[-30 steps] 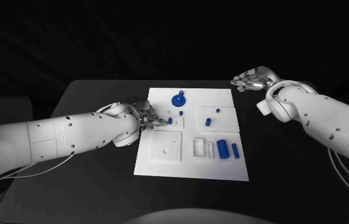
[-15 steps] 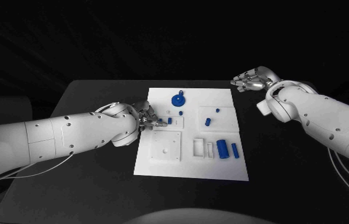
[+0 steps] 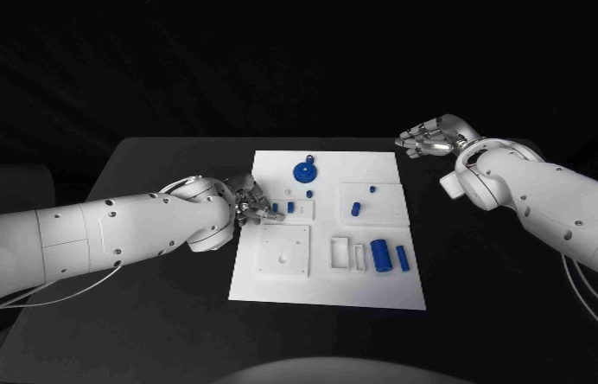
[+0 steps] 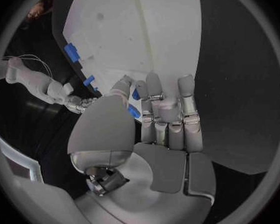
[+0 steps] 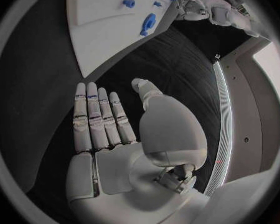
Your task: Assemble the parts on the task board
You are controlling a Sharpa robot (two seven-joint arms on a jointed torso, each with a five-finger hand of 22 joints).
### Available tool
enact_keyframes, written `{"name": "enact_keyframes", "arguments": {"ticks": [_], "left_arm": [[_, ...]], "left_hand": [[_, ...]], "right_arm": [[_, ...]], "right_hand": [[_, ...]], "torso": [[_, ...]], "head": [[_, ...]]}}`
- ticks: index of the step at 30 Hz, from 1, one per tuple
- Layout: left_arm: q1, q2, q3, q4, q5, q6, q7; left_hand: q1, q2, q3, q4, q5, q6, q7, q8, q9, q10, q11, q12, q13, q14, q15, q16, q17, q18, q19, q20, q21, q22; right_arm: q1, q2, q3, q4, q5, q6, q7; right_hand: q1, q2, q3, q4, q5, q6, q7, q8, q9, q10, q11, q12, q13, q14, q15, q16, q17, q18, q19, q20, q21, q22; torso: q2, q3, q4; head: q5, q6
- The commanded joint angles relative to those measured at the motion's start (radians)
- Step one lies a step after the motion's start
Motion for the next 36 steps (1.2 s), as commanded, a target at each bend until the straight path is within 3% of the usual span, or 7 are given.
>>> {"name": "enact_keyframes", "arguments": {"ticks": [1,6,7,12,20,27,36], "left_arm": [[-0.011,-0.009,-0.009,0.002,0.009,0.073,-0.024],[-0.002,-0.026,-0.007,0.010,0.015,0.085,-0.026],[0.003,-0.029,-0.007,0.010,0.019,0.086,-0.025],[0.030,-0.039,-0.001,0.011,0.050,0.106,-0.021],[0.084,-0.050,0.042,0.003,0.112,0.176,-0.020],[0.139,-0.056,0.051,-0.015,0.166,0.219,-0.017],[0.166,-0.047,0.060,-0.046,0.246,0.281,0.051]], "left_hand": [[0.010,0.004,-0.014,-0.001,-0.039,-0.113,0.086,-0.031,-0.065,0.026,0.013,-0.011,-0.001,-0.012,0.002,-0.006,-0.025,-0.021,-0.001,-0.008,-0.008,0.012],[0.010,0.002,-0.020,0.015,-0.100,-0.163,0.104,-0.010,-0.239,0.028,0.022,-0.018,0.005,-0.018,0.007,0.010,-0.049,-0.021,0.006,-0.005,-0.026,0.014],[0.019,-0.009,-0.007,0.037,-0.100,-0.214,0.103,0.167,-0.442,0.029,0.021,-0.023,0.015,-0.031,0.007,0.043,-0.094,-0.019,0.014,-0.004,-0.053,0.022],[0.015,0.008,-0.016,0.024,-0.099,-0.206,0.103,0.156,-0.431,0.028,0.021,-0.020,0.015,-0.027,0.008,0.040,-0.094,-0.021,0.017,-0.004,-0.045,0.019],[0.009,0.022,-0.012,0.028,-0.094,-0.204,0.103,0.155,-0.422,0.025,0.021,-0.024,0.011,-0.032,0.009,0.032,-0.105,-0.022,0.011,-0.003,-0.047,0.018],[0.005,0.031,-0.003,0.042,-0.090,-0.201,0.102,0.152,-0.417,0.025,0.021,-0.029,0.008,-0.034,0.009,0.026,-0.114,-0.022,0.010,-0.003,-0.048,0.017],[0.057,0.132,-0.006,-0.031,-0.005,-0.221,0.117,0.098,-0.448,-0.005,0.027,-0.116,-0.032,-0.057,0.019,-0.074,-0.176,-0.026,-0.001,0.003,-0.104,-0.013]], "right_arm": [[-0.001,-0.001,0.000,0.002,-0.002,0.009,0.006],[-0.003,-0.002,0.000,0.001,-0.002,0.010,0.006],[-0.003,-0.002,0.000,0.001,-0.002,0.010,0.006],[-0.006,0.000,0.000,-0.001,-0.002,0.012,0.006],[-0.010,0.005,0.000,-0.009,-0.002,0.014,0.007],[-0.012,0.009,0.000,-0.013,-0.002,0.015,0.008],[-0.012,0.013,0.000,-0.019,-0.001,0.019,0.009]], "right_hand": [[0.006,-0.005,0.001,-0.002,0.004,-0.001,0.009,-0.002,-0.001,-0.007,0.001,0.004,-0.001,-0.006,0.000,-0.001,-0.002,-0.006,-0.004,0.000,-0.001,-0.001],[0.006,-0.005,0.001,-0.002,0.004,-0.001,0.009,-0.002,-0.001,-0.007,0.001,0.004,-0.001,-0.006,0.000,-0.001,-0.002,-0.006,-0.004,0.000,-0.001,-0.001],[0.006,-0.005,0.001,-0.002,0.004,-0.001,0.009,-0.002,-0.001,-0.007,0.001,0.004,-0.001,-0.006,0.000,-0.001,-0.002,-0.006,-0.004,0.000,-0.001,-0.001],[0.006,-0.005,0.001,-0.002,0.004,-0.001,0.009,-0.002,-0.001,-0.007,0.001,0.004,-0.001,-0.006,0.000,-0.001,-0.002,-0.006,-0.004,0.000,-0.001,-0.001],[0.006,-0.005,0.001,-0.002,0.004,-0.001,0.009,-0.002,-0.001,-0.007,0.001,0.004,-0.001,-0.006,0.000,-0.001,-0.002,-0.006,-0.004,0.000,-0.001,-0.001],[0.005,-0.003,0.002,-0.004,0.003,-0.001,0.009,-0.002,-0.001,-0.007,0.001,0.004,-0.001,-0.006,-0.001,-0.001,-0.002,-0.006,-0.003,0.000,-0.001,-0.001],[0.004,-0.002,0.002,-0.004,0.003,-0.001,0.008,-0.002,-0.001,-0.007,0.001,0.004,-0.001,-0.005,-0.001,-0.001,-0.001,-0.006,-0.003,0.000,0.000,-0.001]], "torso": [[0.000,-0.0003,0.0001],[0.000,-0.0013,0.0000],[0.000,-0.0017,-0.0004],[0.000,-0.0007,-0.0009],[0.000,-0.0009,-0.0004],[0.000,0.0014,-0.0006],[0.001,0.0006,-0.0014]], "head": [[-0.003,0.002],[-0.005,0.003],[-0.004,0.004],[-0.003,0.005],[-0.001,0.011],[0.000,0.014],[-0.008,0.018]]}}
